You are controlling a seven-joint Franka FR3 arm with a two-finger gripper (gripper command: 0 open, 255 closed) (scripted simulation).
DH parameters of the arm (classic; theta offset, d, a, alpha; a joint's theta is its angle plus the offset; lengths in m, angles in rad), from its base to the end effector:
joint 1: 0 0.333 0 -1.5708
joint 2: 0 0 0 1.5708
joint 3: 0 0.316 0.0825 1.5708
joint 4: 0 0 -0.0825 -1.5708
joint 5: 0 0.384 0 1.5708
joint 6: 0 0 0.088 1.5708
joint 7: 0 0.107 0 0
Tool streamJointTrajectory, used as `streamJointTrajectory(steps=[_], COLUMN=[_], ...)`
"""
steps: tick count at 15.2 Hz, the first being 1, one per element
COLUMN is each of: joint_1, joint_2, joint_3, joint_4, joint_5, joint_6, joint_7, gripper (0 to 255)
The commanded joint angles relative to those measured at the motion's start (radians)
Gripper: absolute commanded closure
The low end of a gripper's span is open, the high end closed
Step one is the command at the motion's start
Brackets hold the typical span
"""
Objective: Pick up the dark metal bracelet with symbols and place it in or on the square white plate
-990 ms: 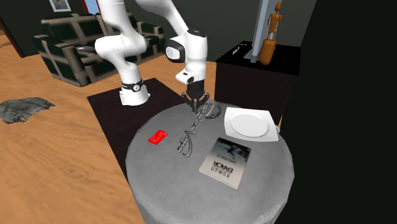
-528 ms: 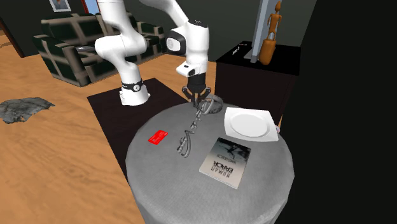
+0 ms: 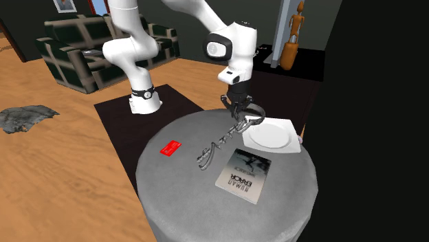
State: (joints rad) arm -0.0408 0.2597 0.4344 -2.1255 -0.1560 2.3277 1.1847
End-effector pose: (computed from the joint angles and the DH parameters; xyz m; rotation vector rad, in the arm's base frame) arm 0.5262 0.2120 0.2959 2.9336 -1.0597 -0.0275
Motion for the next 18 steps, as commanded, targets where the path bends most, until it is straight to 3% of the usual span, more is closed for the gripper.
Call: streamJointTrajectory(steps=[1, 7, 18], joint_1=[0.027, 0.120, 0.140], joint_2=[0.066, 0.276, 0.365], joint_3=[-0.005, -0.029, -0.058], joint_4=[0.089, 0.411, 0.393], joint_5=[-0.030, -0.095, -0.136], joint_6=[-0.030, -0.157, -0.054], joint_7=[0.033, 0.092, 0.116], gripper=[255, 255, 255])
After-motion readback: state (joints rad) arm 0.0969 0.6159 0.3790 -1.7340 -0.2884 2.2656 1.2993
